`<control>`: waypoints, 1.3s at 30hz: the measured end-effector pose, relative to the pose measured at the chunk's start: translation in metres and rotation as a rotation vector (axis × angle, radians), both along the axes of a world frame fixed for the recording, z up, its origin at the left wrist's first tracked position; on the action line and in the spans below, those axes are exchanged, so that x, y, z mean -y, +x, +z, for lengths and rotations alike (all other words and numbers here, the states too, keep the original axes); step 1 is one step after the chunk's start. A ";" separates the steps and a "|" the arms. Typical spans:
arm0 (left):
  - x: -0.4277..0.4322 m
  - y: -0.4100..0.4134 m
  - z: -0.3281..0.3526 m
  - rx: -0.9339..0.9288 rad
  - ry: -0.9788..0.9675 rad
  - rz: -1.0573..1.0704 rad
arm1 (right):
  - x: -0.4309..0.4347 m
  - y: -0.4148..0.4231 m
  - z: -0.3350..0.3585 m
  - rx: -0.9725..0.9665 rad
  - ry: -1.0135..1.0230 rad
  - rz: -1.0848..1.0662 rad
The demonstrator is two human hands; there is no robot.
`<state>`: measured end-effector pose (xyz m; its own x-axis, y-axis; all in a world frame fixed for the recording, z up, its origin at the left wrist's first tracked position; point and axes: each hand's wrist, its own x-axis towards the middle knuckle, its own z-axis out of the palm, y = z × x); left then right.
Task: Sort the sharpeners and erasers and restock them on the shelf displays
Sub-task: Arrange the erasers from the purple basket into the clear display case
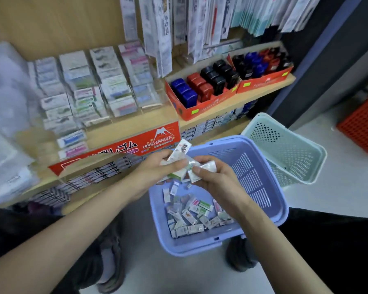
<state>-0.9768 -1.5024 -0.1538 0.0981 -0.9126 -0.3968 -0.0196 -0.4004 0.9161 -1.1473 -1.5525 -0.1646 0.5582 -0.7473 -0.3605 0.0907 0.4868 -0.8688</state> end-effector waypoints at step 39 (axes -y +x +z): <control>0.015 0.138 0.070 -0.112 -0.139 0.499 | 0.068 0.177 0.071 -0.461 -1.366 0.213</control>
